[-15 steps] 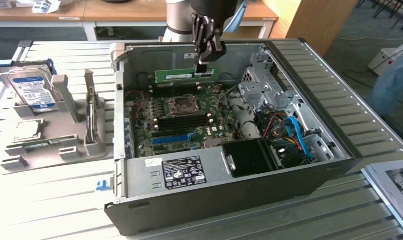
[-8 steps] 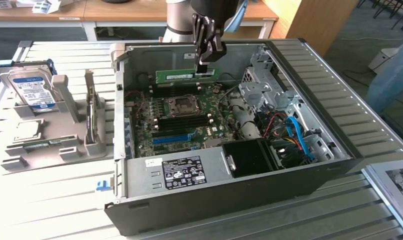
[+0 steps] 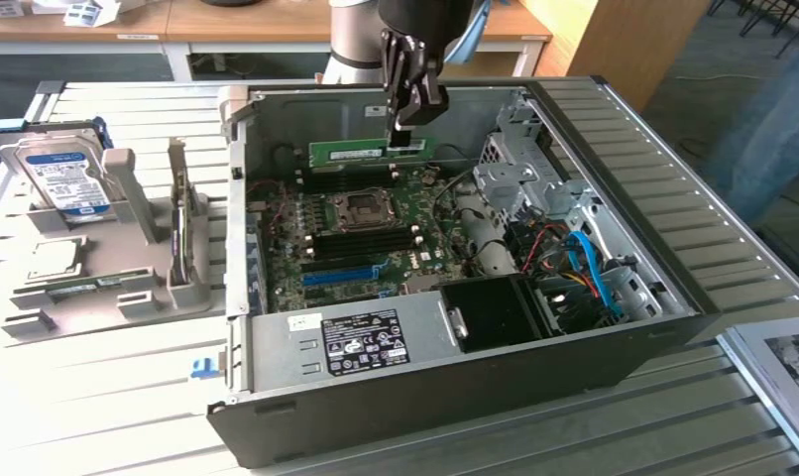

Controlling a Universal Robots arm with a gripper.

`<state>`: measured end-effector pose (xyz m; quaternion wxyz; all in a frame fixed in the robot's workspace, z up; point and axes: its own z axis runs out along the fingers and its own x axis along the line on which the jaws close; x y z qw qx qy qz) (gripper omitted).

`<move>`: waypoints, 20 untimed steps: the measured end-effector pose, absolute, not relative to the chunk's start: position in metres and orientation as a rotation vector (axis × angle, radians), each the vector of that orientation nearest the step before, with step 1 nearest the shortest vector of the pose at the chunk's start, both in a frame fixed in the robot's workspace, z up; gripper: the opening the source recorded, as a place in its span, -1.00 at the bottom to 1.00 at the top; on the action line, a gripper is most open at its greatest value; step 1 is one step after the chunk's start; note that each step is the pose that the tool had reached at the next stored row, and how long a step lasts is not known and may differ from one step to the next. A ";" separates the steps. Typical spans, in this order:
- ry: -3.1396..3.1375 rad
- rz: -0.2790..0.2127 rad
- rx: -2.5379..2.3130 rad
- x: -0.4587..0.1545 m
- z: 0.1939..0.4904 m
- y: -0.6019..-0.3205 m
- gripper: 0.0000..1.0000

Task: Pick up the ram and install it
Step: 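Pick up the ram and move it above insertion slot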

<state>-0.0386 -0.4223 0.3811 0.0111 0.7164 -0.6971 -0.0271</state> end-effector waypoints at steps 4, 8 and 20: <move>-2.175 -0.085 2.235 -0.036 0.381 -0.422 -0.76; -2.175 -0.085 2.235 -0.035 0.381 -0.422 -0.76; -2.175 -0.085 2.235 -0.035 0.380 -0.416 -0.76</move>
